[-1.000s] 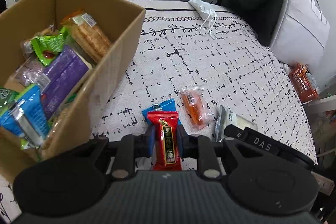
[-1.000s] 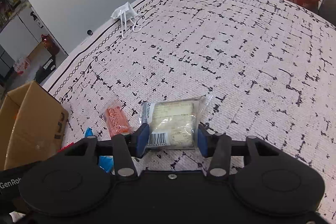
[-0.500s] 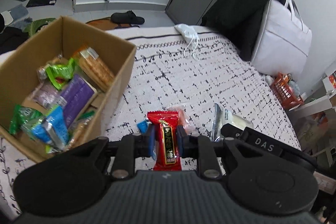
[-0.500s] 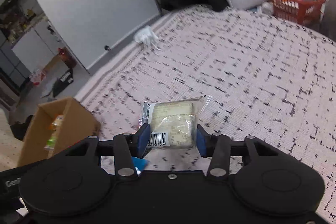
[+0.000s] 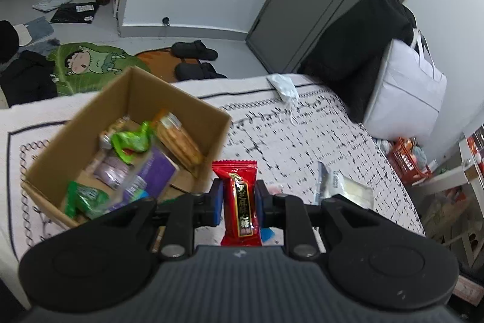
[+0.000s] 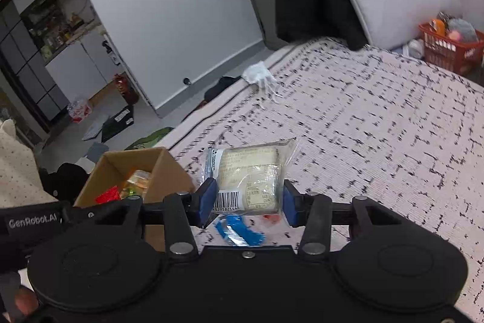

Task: Organize snacks
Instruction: 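Carry both snacks over the box and open both tools to drop them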

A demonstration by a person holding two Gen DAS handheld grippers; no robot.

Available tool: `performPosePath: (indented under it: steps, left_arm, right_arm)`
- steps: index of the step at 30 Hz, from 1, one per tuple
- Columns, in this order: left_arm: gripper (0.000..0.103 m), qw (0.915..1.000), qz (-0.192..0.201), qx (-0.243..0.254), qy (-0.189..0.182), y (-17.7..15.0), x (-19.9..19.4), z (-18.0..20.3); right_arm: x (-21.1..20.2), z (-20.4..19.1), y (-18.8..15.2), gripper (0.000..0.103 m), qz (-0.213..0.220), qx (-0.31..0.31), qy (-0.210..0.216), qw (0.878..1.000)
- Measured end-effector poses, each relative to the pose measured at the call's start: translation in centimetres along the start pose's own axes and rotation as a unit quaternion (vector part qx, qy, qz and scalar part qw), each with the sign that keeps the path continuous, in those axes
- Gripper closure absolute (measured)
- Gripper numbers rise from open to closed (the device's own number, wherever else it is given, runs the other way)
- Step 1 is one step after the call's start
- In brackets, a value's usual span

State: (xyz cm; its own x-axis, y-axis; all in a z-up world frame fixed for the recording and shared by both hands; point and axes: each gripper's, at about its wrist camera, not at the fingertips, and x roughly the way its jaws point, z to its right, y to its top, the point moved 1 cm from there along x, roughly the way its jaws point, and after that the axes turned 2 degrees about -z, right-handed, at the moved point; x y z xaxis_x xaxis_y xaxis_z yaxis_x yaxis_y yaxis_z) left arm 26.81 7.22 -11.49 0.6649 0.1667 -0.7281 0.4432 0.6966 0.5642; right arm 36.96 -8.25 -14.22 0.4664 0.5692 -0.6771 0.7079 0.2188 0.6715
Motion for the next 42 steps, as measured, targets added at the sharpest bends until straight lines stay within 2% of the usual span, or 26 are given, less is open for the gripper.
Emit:
performPosePath:
  steps: [13, 25, 28, 32, 35, 38, 39, 40, 42]
  left_arm:
    - [0.082, 0.9997, 0.013, -0.015, 0.016, 3.7, -1.8, -5.0]
    - [0.081, 0.9991, -0.008, -0.029, 0.029, 5.2, -0.9, -8.9]
    - [0.077, 0.9982, -0.012, -0.032, 0.050, 5.3, -0.8, -9.4]
    - [0.064, 0.9980, -0.022, -0.041, 0.043, 5.6, -1.0, -10.2]
    - [0.058, 0.9979, -0.019, -0.041, 0.047, 5.7, -1.4, -10.4]
    - [0.053, 0.9980, -0.022, -0.041, 0.042, 5.8, -1.5, -10.5]
    - [0.053, 0.9979, -0.023, -0.043, 0.042, 5.8, -1.6, -10.6]
    - [0.052, 0.9978, -0.024, -0.045, 0.042, 5.9, -1.6, -10.7]
    - [0.051, 0.9977, -0.025, -0.045, 0.045, 5.9, -1.8, -10.9]
  right_arm:
    - [-0.2, -5.0, -0.1, 0.058, 0.009, -0.038, 0.015, 0.999]
    - [1.6, -11.1, -1.4, 0.058, -0.007, -0.089, 0.045, 0.995]
    - [2.1, -12.1, -1.6, 0.058, -0.009, -0.096, 0.047, 0.994]
    - [2.7, -12.5, -1.6, 0.058, -0.011, -0.096, 0.047, 0.994]
    - [2.8, -12.6, -1.5, 0.058, -0.007, -0.084, 0.051, 0.995]
    - [2.9, -13.0, -1.7, 0.053, 0.008, -0.094, 0.048, 0.994]
    - [2.8, -13.2, -1.8, 0.046, 0.009, -0.101, 0.042, 0.994]
    - [2.8, -13.2, -1.8, 0.035, 0.010, -0.105, 0.034, 0.994]
    - [2.3, -12.9, -1.7, 0.024, 0.016, -0.104, 0.020, 0.994]
